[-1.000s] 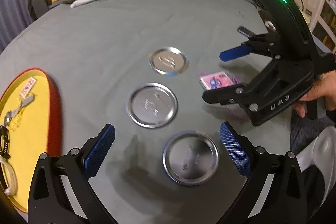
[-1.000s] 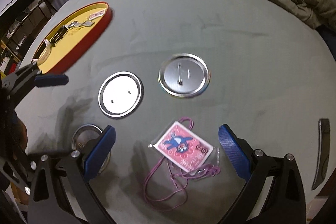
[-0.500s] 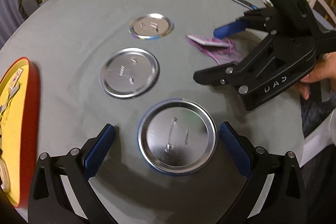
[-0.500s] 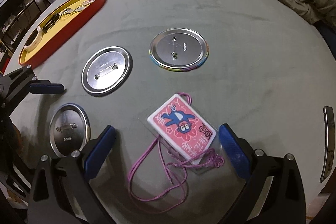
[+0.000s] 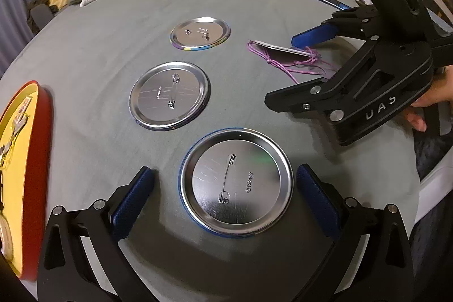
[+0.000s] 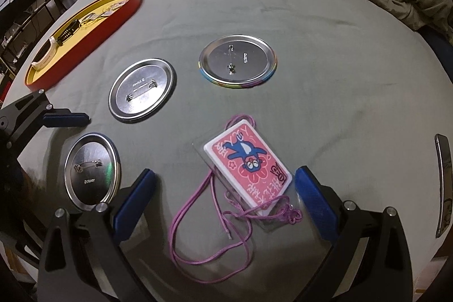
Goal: Organize jewelry
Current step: 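Grasp a silver badge pin with the left tool while the right tool grasps the pink card pendant, then carry the pink card pendant over the tray with the right tool and release it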
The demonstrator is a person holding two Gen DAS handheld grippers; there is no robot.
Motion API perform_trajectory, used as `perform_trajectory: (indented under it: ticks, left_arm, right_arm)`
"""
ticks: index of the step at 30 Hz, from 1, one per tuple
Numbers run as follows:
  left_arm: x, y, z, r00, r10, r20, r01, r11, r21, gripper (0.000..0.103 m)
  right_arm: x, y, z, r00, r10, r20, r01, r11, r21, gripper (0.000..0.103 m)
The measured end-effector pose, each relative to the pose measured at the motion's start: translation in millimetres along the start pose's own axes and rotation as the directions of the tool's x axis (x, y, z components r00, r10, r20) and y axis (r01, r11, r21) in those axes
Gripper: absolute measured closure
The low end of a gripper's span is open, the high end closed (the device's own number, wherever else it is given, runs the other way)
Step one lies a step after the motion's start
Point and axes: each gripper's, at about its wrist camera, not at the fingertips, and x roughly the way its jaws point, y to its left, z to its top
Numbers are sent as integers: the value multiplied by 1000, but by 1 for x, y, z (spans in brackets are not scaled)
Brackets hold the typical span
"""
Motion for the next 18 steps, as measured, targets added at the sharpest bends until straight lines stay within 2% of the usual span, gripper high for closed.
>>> perform_trajectory:
  ticks: [9, 11, 15, 18]
  left_arm:
    - [-3, 4, 4, 1000, -26, -4, 26, 1000, -17, 6]
    - [-5, 3, 4, 1000, -26, -5, 25, 1000, -16, 8]
    - [-9, 1, 6, 999, -35, 6, 35, 999, -12, 31]
    - [-9, 0, 7, 1000, -29, -1, 29, 1000, -6, 31]
  right_arm:
    - [-4, -3, -4, 1000, 0, 6, 0, 1000, 10, 10]
    - [-6, -5, -4, 1000, -5, 9, 5, 1000, 18, 17]
    - [-10, -13, -5, 1000, -9, 28, 7, 998, 65, 33]
    - [-14, -19, -8, 999, -13, 46, 8, 996, 93, 44]
